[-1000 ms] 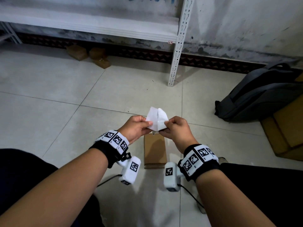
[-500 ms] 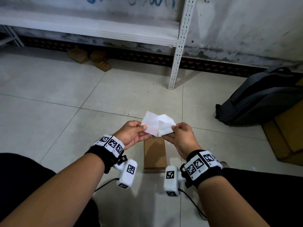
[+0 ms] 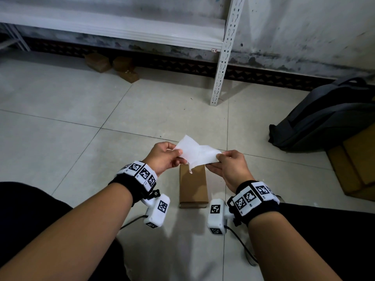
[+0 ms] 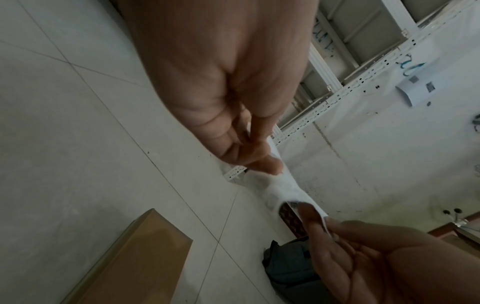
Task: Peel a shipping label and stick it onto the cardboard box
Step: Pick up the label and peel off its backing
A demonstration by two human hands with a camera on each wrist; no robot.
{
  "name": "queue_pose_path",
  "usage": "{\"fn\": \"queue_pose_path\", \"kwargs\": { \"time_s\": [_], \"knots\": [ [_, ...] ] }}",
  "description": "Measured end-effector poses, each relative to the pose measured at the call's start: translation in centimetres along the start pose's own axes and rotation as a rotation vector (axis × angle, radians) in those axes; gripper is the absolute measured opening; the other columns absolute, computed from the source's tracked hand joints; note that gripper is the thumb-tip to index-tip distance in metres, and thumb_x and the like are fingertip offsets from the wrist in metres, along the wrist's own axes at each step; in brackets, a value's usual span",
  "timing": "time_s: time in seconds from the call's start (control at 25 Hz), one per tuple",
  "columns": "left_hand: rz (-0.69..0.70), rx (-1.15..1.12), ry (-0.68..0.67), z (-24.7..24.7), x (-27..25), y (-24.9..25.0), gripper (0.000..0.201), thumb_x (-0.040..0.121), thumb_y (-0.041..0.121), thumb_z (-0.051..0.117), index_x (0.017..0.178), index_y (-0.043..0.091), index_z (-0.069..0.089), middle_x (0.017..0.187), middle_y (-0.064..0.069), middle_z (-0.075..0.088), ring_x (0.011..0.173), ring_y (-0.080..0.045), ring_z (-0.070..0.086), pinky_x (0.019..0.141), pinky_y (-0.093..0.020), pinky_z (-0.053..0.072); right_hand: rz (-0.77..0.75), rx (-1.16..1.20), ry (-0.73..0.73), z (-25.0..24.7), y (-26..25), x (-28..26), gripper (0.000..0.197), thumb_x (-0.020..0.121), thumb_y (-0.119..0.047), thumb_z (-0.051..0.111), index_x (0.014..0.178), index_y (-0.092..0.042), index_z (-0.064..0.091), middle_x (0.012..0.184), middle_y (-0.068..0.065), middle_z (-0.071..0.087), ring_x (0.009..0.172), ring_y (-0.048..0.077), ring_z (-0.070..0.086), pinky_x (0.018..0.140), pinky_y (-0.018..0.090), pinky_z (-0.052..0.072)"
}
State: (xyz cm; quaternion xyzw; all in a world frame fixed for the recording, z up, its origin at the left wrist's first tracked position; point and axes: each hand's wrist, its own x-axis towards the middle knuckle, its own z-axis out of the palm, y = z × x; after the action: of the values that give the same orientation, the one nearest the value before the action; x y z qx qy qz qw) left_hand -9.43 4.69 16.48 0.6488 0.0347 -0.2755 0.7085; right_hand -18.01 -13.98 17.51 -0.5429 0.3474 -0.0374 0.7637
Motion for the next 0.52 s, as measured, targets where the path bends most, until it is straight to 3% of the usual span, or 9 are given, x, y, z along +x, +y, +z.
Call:
{"fn": "queue_pose_path", "kwargs": {
  "time_s": [0.08,0.2,0.36,0.52],
  "knots": [
    [0.003,-0.045,0.042,0.13,-0.02,-0.04,0.033,0.087,-0.003,0.068,0.112,0.003,0.048,0.094,-0.028,0.066,0.061,-0.021,0.071,0.059,-0.022,0.056,-0.006,0.003,0.016,-0.27,0.16,0.13,0.016,0.095,0.006,0.049,0.094,-0.009,0.045,0.119,0.038,0.058,0.086,0.044,0.071,0.079,0.046,0.062],
    [-0.021,-0.068,0.06,0.44,-0.29,-0.18,0.055,0.077,-0.004,0.078,0.122,0.002,0.048,0.109,-0.025,0.067,0.081,-0.026,0.069,0.07,-0.028,0.061,-0.032,-0.014,-0.047,-0.45,0.0,-0.25,0.018,0.095,0.009,0.048,0.092,-0.008,0.049,0.105,0.029,0.062,0.073,0.037,0.069,0.086,0.05,0.061],
    [-0.064,-0.055,0.041,0.28,-0.25,-0.14,0.055,0.08,-0.005,0.074,0.128,-0.003,0.048,0.118,-0.026,0.064,0.087,-0.027,0.069,0.065,-0.028,0.062,-0.111,-0.192,-0.077,-0.18,-0.31,-0.65,0.025,0.097,0.008,0.045,0.089,-0.005,0.064,0.09,0.012,0.064,0.064,0.022,0.066,0.066,0.03,0.064],
    [-0.065,0.005,0.06,-0.25,0.02,-0.3,0.055,0.079,-0.006,0.076,0.126,-0.003,0.048,0.114,-0.023,0.058,0.09,-0.029,0.067,0.068,-0.029,0.063,-0.189,-0.33,-0.021,-0.77,0.13,-0.09,0.03,0.097,0.006,0.044,0.085,-0.005,0.069,0.092,0.009,0.064,0.073,0.019,0.064,0.057,0.019,0.059]
  ]
}}
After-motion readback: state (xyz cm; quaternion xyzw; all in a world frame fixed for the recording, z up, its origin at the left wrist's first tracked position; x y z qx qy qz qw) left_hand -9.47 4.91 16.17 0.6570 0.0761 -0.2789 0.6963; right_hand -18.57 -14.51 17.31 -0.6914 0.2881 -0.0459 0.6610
